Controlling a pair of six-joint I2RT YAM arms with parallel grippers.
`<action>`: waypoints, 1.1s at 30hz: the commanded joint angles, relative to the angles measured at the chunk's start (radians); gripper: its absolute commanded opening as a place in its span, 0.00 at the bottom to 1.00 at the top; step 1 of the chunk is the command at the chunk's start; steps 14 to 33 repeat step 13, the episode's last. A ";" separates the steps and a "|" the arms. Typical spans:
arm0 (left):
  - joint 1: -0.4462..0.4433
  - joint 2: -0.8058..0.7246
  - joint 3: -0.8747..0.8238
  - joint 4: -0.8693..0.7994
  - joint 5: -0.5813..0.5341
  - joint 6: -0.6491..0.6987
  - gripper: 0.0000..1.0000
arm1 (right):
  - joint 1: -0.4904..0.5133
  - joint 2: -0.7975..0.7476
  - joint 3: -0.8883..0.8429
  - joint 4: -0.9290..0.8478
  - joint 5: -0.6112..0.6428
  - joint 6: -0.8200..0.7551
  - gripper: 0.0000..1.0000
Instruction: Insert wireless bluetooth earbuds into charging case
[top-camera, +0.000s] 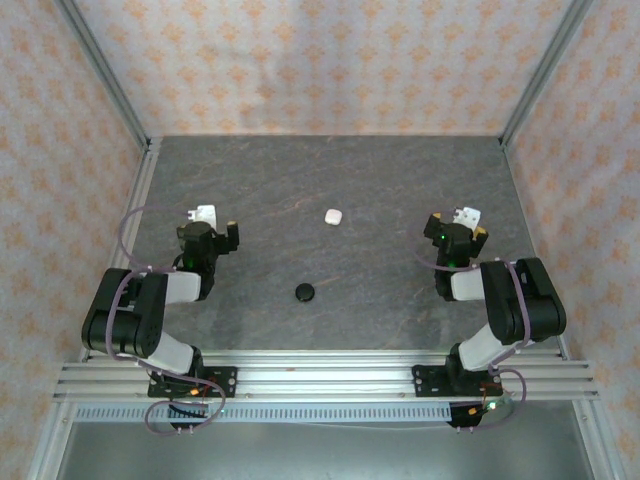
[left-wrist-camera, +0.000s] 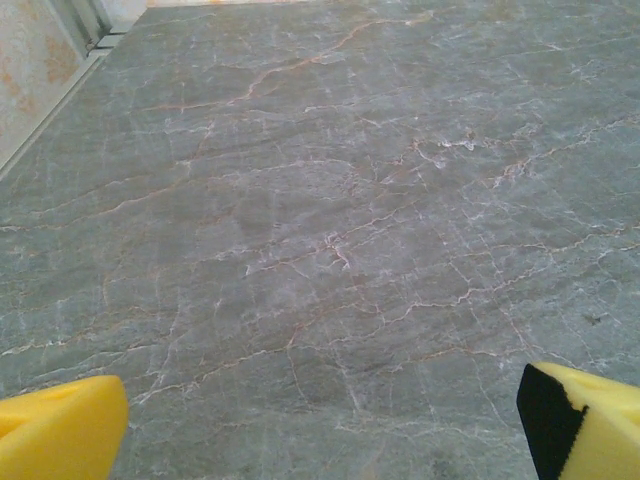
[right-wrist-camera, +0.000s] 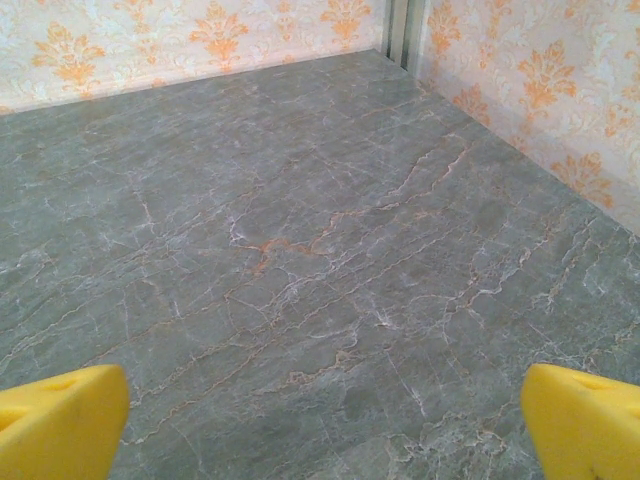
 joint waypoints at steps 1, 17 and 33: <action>-0.006 -0.002 0.027 0.012 -0.014 -0.012 1.00 | -0.001 -0.017 0.001 -0.007 0.008 0.017 1.00; -0.008 -0.002 0.030 0.005 -0.015 -0.010 1.00 | -0.001 -0.016 0.003 -0.009 0.008 0.020 1.00; -0.008 -0.002 0.030 0.005 -0.015 -0.010 1.00 | -0.001 -0.016 0.003 -0.009 0.008 0.020 1.00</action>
